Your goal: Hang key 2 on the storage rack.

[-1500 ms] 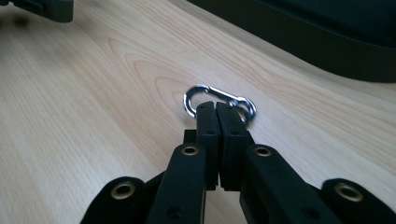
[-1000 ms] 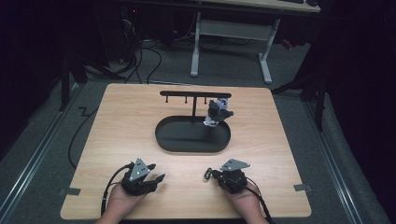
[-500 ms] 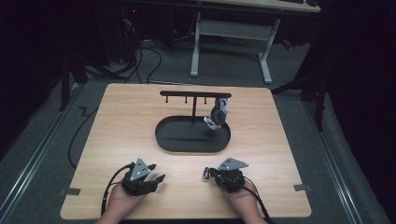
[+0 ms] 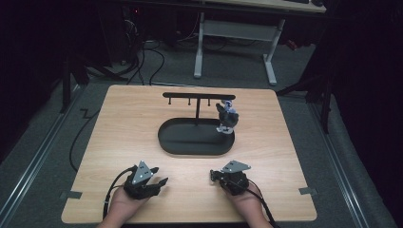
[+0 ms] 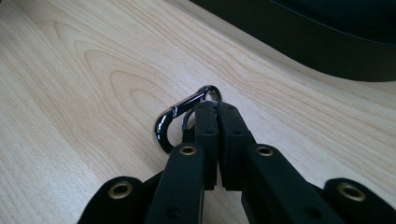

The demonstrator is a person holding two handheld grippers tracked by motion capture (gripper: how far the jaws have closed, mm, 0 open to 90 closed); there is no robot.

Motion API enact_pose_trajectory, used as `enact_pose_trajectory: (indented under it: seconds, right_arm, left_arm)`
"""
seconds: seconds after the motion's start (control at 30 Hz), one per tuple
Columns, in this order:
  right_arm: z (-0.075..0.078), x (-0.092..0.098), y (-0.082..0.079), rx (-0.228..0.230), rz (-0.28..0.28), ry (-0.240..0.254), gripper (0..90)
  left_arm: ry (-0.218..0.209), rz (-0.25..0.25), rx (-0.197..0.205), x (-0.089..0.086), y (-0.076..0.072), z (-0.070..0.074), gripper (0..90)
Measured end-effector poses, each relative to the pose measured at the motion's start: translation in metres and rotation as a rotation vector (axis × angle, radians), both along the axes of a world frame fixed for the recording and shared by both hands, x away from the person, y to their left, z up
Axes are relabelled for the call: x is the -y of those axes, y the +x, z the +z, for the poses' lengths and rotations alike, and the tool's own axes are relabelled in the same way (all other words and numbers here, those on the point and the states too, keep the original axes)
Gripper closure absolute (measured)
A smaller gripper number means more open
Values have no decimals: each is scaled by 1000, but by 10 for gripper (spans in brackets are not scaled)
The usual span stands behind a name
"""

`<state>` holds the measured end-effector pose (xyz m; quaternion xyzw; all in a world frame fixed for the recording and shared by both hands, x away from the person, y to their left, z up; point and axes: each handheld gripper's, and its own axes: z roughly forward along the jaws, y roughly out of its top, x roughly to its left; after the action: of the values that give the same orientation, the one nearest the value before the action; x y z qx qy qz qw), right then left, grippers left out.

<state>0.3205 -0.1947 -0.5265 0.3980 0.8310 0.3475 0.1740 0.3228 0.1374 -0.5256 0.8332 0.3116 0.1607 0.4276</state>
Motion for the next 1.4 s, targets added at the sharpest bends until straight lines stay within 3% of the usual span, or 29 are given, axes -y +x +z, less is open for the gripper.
enact_pose_trajectory:
  seconds: [0.4, 0.7, 0.83, 1.4]
  right_arm:
    - [0, 30, 0, -1, -49, -11, 884]
    - [1, 73, -1, -3, -116, -25, 883]
    - [1, 92, -2, -3, -149, -10, 882]
    - [7, 91, -6, 18, -158, 26, 866]
  left_arm:
    - [-2, 0, -2, -1, 0, 0, 460]
    - [-5, 5, -7, -1, 0, -1, 460]
    - [-2, 5, -10, -1, 0, -1, 460]
    - [-2, -1, -5, 0, 0, 0, 460]
